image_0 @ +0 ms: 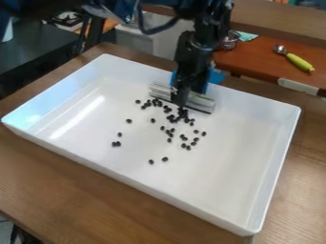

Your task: Sweep into pile

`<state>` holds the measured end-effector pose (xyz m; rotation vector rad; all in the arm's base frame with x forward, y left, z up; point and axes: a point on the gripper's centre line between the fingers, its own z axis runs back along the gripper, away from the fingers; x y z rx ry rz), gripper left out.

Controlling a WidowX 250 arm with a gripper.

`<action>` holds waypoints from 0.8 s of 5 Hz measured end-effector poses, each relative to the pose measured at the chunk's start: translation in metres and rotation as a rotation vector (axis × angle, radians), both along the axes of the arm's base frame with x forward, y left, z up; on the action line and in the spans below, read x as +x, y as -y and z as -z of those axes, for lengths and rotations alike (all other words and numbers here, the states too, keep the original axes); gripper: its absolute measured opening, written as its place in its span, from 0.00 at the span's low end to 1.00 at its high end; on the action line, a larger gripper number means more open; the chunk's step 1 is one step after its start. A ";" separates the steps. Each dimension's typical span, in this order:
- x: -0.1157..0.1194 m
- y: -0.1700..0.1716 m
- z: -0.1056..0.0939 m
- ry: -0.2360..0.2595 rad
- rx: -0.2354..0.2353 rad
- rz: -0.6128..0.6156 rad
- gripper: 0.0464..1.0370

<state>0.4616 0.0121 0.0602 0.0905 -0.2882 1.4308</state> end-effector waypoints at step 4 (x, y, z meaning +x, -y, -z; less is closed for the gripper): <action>-0.005 -0.012 0.008 0.006 -0.007 -0.007 0.31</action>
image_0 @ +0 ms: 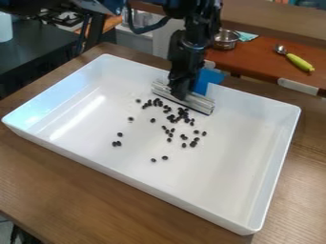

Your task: Sweep into pile

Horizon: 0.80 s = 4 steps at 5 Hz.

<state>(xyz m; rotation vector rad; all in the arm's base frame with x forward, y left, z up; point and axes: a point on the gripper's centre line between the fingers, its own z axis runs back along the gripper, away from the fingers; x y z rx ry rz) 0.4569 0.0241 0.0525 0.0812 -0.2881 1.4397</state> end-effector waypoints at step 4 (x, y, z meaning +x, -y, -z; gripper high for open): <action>-0.041 -0.006 0.002 0.043 -0.032 -0.018 0.31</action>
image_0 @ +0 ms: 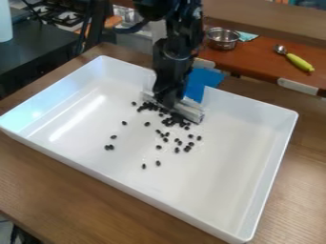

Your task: Sweep into pile

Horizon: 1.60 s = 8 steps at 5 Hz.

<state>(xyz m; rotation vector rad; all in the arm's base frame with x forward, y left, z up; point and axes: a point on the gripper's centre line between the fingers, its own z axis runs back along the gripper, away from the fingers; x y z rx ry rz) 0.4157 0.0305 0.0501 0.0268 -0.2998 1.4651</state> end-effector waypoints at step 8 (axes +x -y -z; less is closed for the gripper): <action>-0.136 -0.038 0.003 -0.054 -0.029 -0.090 0.31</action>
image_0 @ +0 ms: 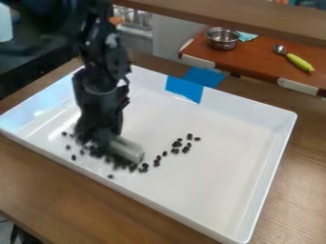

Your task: Sweep into pile

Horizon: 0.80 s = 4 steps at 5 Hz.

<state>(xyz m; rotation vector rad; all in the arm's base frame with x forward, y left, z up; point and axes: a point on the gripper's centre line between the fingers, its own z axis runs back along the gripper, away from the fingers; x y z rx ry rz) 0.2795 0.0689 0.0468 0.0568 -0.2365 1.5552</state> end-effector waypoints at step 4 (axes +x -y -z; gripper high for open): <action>0.048 0.030 -0.035 0.018 -0.148 -0.164 0.31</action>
